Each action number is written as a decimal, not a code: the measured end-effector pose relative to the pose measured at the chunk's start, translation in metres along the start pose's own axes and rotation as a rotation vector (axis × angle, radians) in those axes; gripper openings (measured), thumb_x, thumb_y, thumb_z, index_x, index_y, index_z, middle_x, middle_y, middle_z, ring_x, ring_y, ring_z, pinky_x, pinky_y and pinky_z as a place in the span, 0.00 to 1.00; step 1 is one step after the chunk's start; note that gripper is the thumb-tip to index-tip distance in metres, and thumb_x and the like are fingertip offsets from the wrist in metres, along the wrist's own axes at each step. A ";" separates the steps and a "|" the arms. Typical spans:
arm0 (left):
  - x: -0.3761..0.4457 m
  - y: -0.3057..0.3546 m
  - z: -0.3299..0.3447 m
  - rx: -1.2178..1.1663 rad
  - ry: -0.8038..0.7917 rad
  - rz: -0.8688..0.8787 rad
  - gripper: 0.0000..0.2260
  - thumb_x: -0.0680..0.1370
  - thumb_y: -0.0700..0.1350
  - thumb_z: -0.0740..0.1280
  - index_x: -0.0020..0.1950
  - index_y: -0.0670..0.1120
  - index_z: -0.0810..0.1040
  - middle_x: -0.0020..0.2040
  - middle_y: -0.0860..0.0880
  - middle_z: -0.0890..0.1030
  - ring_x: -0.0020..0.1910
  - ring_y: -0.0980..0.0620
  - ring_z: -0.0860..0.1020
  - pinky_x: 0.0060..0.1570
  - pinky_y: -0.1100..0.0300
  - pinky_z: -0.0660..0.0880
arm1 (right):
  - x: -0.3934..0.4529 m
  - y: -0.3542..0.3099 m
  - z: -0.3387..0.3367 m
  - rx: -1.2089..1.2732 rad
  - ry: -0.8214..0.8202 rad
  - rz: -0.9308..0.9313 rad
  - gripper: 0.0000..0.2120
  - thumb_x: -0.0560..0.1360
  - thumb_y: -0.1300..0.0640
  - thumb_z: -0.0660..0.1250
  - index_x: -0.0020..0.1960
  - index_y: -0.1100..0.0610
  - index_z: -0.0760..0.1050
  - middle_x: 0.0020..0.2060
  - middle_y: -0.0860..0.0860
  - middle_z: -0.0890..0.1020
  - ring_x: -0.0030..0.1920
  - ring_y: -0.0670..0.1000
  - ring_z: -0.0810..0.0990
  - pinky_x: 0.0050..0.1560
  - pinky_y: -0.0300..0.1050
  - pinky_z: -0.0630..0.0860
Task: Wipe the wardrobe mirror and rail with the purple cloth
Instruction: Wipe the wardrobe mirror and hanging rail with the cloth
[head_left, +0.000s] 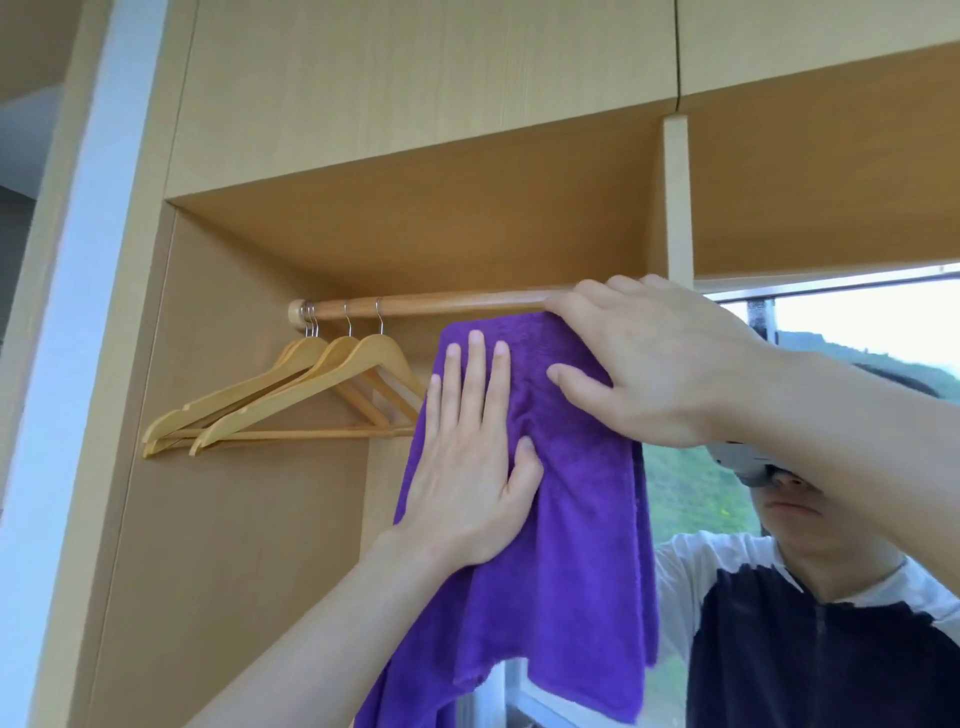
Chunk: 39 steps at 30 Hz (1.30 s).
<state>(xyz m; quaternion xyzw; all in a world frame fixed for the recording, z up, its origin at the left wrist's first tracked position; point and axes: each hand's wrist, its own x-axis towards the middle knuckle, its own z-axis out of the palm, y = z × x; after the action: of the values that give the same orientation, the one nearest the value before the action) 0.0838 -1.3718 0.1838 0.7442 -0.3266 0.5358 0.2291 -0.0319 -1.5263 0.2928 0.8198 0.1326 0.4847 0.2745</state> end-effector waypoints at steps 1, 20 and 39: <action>-0.003 0.002 0.003 -0.007 -0.002 -0.012 0.34 0.80 0.53 0.49 0.84 0.48 0.38 0.83 0.50 0.34 0.81 0.52 0.32 0.81 0.45 0.42 | 0.000 -0.002 0.001 -0.029 0.004 0.000 0.32 0.76 0.37 0.45 0.70 0.53 0.68 0.58 0.51 0.78 0.55 0.56 0.77 0.58 0.52 0.71; 0.026 0.014 0.008 -0.019 0.050 -0.188 0.38 0.78 0.65 0.42 0.83 0.50 0.37 0.84 0.48 0.39 0.82 0.45 0.36 0.79 0.41 0.42 | -0.006 -0.006 0.007 -0.048 0.010 0.022 0.29 0.78 0.40 0.44 0.70 0.53 0.67 0.58 0.52 0.77 0.54 0.58 0.77 0.60 0.55 0.70; -0.022 0.038 0.025 0.016 0.003 0.035 0.39 0.79 0.59 0.54 0.84 0.48 0.41 0.84 0.44 0.38 0.82 0.42 0.37 0.79 0.38 0.48 | -0.018 -0.012 0.005 -0.090 0.011 0.076 0.22 0.76 0.48 0.47 0.57 0.56 0.74 0.58 0.55 0.78 0.57 0.59 0.76 0.66 0.55 0.66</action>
<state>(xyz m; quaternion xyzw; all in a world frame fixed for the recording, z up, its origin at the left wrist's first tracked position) 0.0679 -1.4099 0.1544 0.7394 -0.3351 0.5434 0.2141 -0.0358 -1.5265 0.2711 0.8083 0.0810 0.5048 0.2920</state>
